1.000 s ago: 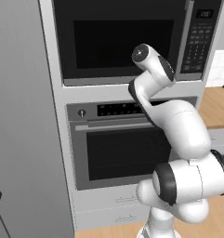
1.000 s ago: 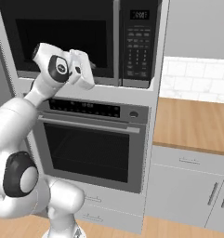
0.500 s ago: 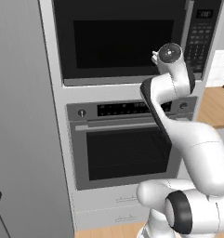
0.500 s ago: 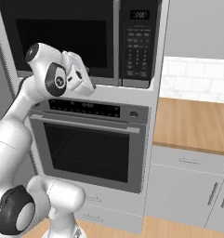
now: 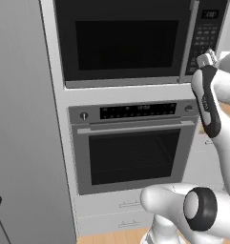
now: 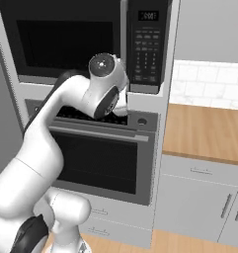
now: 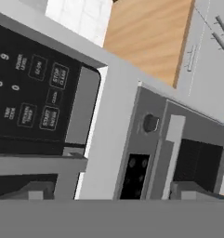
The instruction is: Pick the tomato from the sink and place it in the bowl. Then pick the bowl and place it in the microwave. Then close the microwave door and press the start button.
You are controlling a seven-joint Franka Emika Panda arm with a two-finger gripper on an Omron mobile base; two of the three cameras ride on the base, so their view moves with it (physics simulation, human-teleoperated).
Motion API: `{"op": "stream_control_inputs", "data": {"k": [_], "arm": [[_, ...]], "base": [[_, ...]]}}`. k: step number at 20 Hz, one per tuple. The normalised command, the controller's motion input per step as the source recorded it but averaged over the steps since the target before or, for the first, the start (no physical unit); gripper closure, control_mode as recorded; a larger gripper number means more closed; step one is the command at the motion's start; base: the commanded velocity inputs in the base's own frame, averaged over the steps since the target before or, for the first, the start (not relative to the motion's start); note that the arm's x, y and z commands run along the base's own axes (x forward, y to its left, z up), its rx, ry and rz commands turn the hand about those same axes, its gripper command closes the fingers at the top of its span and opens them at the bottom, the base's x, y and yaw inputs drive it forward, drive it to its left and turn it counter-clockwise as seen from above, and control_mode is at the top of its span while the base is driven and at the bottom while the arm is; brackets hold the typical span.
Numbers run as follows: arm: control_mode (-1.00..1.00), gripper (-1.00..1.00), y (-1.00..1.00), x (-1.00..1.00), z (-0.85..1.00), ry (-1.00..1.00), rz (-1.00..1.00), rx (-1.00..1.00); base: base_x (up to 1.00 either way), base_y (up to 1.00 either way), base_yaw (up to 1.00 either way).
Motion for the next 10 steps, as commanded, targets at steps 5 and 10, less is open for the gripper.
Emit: {"op": "stream_control_inputs", "data": {"k": [5,10], "arm": [[-1.0,-1.0,-0.53,0.26,0.01,-0.16,0.03,0.45],[-1.0,1.0,-0.03,0.39,0.0,-0.15,0.04,0.34]], "base": [[0.0,0.0,0.0],[0.0,0.0,0.0]]}}
